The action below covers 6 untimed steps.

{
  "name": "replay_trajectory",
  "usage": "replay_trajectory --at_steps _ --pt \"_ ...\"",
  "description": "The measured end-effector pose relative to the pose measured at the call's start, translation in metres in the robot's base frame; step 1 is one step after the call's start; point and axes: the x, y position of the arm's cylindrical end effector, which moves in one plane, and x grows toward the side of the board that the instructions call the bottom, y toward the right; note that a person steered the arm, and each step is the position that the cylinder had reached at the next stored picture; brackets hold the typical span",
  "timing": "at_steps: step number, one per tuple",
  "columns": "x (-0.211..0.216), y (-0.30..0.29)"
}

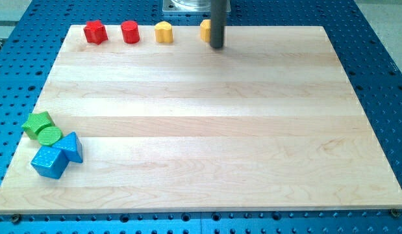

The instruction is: Move the yellow hexagon towards the left of the board

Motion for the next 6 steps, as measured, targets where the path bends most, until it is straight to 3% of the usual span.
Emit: replay_trajectory --at_steps 1,3,5,6 --pt "-0.036 0.016" --pt "-0.052 0.002" --pt "-0.028 -0.023" --pt "0.018 -0.019"
